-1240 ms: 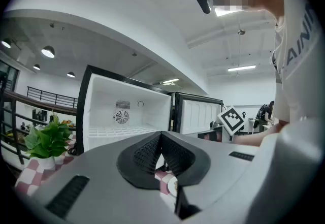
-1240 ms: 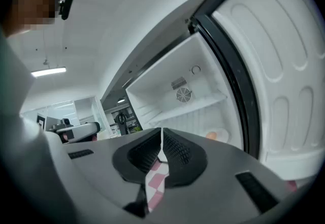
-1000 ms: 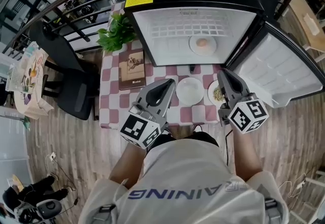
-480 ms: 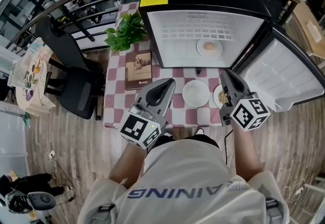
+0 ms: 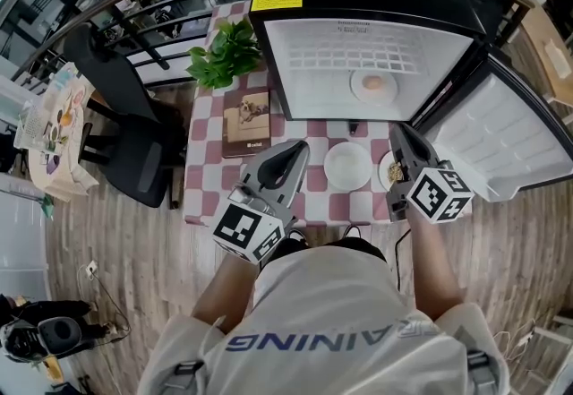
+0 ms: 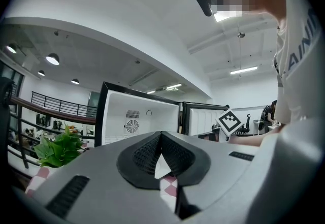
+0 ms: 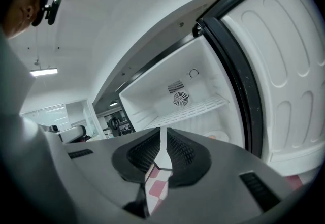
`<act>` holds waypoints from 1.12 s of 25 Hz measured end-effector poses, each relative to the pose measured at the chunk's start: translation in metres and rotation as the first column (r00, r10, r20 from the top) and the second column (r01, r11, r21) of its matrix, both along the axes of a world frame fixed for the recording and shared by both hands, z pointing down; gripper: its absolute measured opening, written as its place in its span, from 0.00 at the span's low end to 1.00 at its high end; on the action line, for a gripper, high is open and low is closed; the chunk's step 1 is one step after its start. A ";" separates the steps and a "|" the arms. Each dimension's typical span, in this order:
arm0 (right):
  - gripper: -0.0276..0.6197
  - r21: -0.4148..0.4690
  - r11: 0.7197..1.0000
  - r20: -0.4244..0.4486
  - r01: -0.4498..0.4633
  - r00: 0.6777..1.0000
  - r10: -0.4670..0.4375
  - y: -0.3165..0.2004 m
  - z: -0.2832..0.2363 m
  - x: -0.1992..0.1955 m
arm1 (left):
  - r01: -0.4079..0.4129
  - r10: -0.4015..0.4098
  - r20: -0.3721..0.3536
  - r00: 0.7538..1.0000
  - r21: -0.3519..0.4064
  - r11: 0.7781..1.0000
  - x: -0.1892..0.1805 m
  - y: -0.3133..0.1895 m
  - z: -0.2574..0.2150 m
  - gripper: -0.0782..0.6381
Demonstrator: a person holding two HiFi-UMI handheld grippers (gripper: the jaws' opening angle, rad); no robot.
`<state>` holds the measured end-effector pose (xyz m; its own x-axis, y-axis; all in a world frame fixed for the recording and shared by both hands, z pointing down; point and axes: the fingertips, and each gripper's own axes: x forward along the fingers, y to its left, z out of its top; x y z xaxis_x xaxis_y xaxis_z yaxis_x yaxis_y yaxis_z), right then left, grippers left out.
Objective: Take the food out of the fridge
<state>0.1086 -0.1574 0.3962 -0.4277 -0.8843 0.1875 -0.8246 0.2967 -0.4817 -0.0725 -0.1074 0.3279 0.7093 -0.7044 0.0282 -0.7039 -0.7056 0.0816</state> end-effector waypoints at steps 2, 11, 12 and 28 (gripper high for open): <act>0.11 -0.054 0.998 0.075 -0.043 0.996 0.047 -0.008 0.014 0.007 | 0.003 -0.003 0.005 1.000 -0.009 1.000 -0.001 -0.001 0.003 0.12; 0.38 -0.314 0.941 0.472 -0.126 0.839 0.270 -0.062 0.102 0.031 | 0.059 -0.056 0.039 0.998 -0.085 0.995 -0.013 -0.010 0.027 0.12; 0.38 -0.328 0.934 0.488 -0.142 0.821 0.296 -0.067 0.110 0.033 | 0.067 -0.064 0.044 0.997 -0.091 0.994 -0.015 -0.011 0.029 0.12; 0.38 -0.566 0.805 0.604 -0.180 0.573 0.554 -0.140 0.213 0.054 | 0.136 -0.127 0.067 0.990 -0.153 0.979 -0.028 -0.039 0.052 0.12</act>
<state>0.1628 -0.2973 0.6089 -0.2355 -0.9078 0.3470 -0.1408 -0.3214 -0.9364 -0.1004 -0.1463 0.3802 0.6052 -0.7748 0.1830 -0.7961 -0.5884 0.1417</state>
